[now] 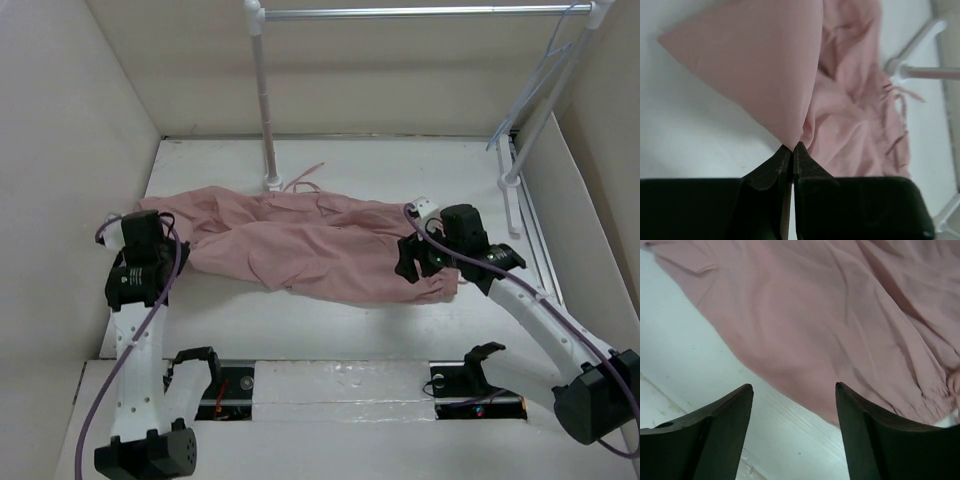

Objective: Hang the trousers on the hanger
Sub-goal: Flatten out the trousers at the center of the board.

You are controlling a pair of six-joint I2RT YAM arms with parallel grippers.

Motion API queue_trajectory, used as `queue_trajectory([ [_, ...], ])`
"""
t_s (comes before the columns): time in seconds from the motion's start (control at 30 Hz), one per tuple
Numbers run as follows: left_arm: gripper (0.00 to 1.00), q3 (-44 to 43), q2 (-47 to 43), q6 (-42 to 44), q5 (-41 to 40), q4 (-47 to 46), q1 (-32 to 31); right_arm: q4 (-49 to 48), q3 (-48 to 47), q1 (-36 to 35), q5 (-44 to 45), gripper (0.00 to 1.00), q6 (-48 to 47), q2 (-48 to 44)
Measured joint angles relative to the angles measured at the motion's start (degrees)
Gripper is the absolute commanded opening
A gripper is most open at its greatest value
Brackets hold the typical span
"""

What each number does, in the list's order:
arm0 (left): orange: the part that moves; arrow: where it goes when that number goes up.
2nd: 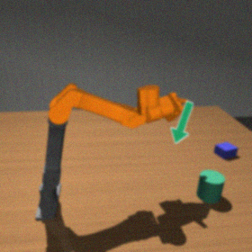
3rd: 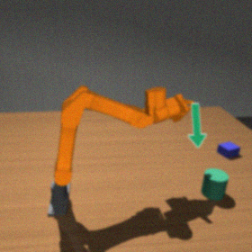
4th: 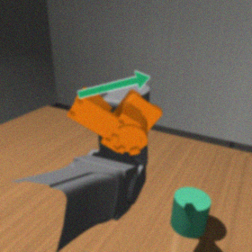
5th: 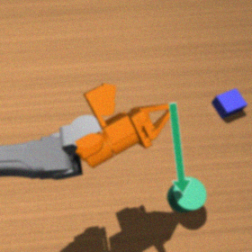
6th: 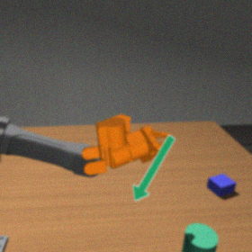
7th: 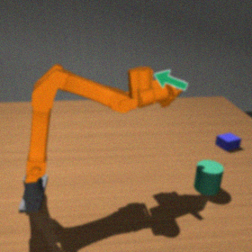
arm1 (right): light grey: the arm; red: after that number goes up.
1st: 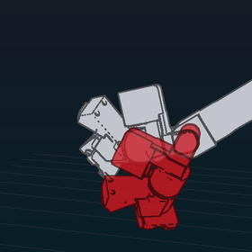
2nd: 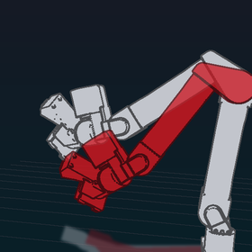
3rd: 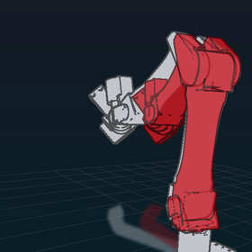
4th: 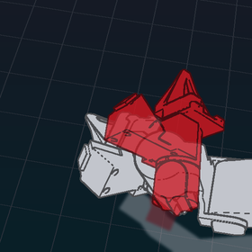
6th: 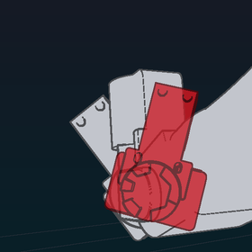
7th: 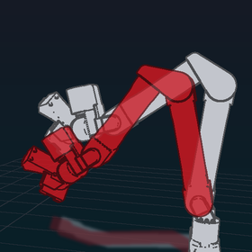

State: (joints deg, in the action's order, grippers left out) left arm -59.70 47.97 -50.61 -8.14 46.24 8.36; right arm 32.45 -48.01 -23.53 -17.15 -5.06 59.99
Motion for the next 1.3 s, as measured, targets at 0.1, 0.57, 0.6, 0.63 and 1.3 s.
queue_trajectory([
  [0.1,0.0,6.4,-3.0,0.0,-0.4,2.5,0.0,0.3,3.3,4.1,2.6,0.78,2.3,-3.1],
  [0.57,0.0,5.7,3.4,-0.2,-3.2,-5.9,-4.0,2.1,13.4,35.8,7.2,0.86,13.4,-2.6],
  [0.6,0.0,5.6,4.1,0.0,-3.2,-7.2,-4.2,0.9,14.6,35.9,5.8,0.86,14.1,-0.9],
  [0.63,0.0,5.6,4.7,0.3,-3.2,-8.1,-4.5,0.3,15.4,35.9,4.4,0.86,14.6,1.3],
  [1.3,0.0,8.0,4.3,10.6,3.1,-11.2,-12.7,-6.2,3.6,50.9,8.7,0.0,16.9,8.0],
])
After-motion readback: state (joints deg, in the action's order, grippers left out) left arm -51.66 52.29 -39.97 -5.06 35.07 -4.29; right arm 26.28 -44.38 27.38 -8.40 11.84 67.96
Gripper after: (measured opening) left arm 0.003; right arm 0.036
